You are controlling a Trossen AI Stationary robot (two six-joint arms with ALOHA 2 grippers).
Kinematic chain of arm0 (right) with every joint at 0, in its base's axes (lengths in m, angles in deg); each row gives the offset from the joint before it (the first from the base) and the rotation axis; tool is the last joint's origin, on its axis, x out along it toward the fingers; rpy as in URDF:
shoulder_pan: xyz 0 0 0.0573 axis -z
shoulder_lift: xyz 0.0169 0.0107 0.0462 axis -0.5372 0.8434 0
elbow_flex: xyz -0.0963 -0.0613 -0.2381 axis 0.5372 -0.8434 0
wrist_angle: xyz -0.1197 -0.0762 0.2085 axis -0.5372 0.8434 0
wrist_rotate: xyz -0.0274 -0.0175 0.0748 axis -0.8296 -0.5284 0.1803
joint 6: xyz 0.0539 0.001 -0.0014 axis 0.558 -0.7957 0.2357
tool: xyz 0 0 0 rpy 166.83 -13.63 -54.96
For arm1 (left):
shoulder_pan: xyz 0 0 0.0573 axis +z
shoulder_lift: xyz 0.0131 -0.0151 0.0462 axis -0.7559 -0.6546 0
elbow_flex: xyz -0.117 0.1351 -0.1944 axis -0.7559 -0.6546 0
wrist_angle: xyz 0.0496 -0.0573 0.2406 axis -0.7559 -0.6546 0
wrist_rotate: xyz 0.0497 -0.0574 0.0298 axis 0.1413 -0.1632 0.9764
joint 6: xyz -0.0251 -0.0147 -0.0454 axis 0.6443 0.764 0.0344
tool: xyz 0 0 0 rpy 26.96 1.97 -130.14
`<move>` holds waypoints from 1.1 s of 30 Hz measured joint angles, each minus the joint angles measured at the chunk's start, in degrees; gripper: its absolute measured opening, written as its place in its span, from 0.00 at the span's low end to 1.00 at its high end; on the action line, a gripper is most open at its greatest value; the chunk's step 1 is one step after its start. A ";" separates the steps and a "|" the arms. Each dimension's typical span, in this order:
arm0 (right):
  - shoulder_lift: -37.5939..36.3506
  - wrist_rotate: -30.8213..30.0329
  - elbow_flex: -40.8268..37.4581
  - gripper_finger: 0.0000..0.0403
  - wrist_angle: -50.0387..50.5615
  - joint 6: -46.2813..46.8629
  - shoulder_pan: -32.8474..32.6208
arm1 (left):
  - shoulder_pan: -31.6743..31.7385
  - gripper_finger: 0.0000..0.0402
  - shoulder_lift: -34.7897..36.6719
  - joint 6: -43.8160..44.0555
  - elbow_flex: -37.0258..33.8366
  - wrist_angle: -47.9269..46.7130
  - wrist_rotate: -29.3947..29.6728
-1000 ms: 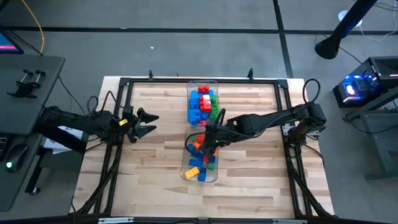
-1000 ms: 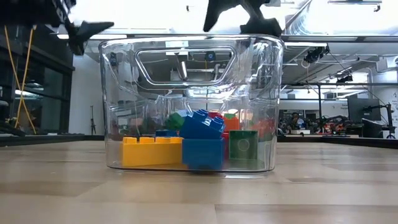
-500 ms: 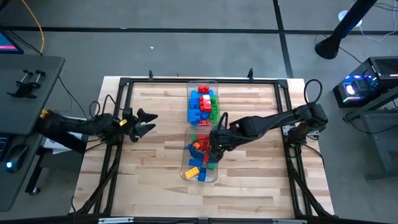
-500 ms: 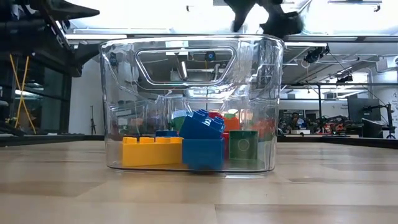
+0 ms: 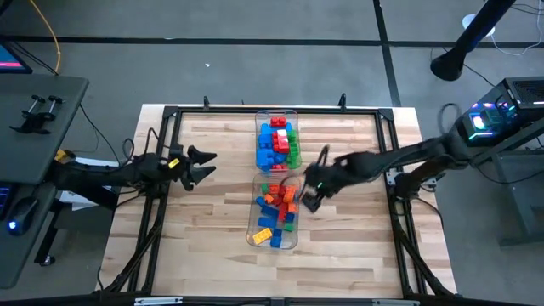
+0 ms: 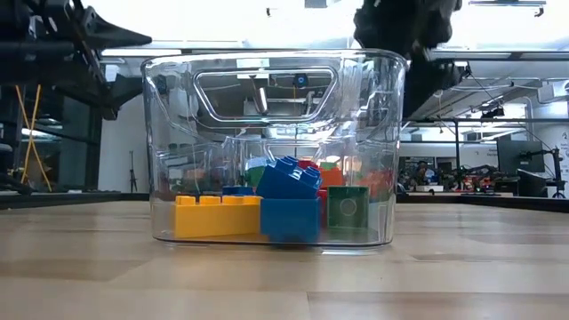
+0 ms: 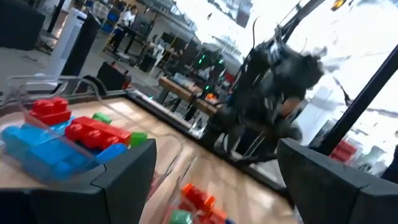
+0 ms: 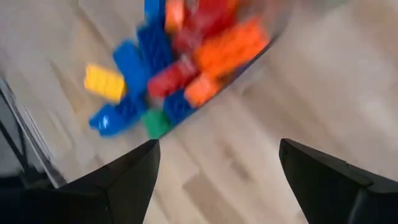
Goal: Sort blocks by size
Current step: Return to Home Position
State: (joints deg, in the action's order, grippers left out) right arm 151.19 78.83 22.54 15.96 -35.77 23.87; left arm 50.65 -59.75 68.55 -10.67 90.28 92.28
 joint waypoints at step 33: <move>-48.61 -2.09 -65.93 0.81 -75.77 -15.92 13.09 | 0.00 0.79 -0.02 -1.43 0.00 -5.97 0.04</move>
State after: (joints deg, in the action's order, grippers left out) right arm 102.58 76.74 -43.39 -59.81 -51.68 36.97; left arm 50.65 -59.77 67.12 -10.67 84.31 92.33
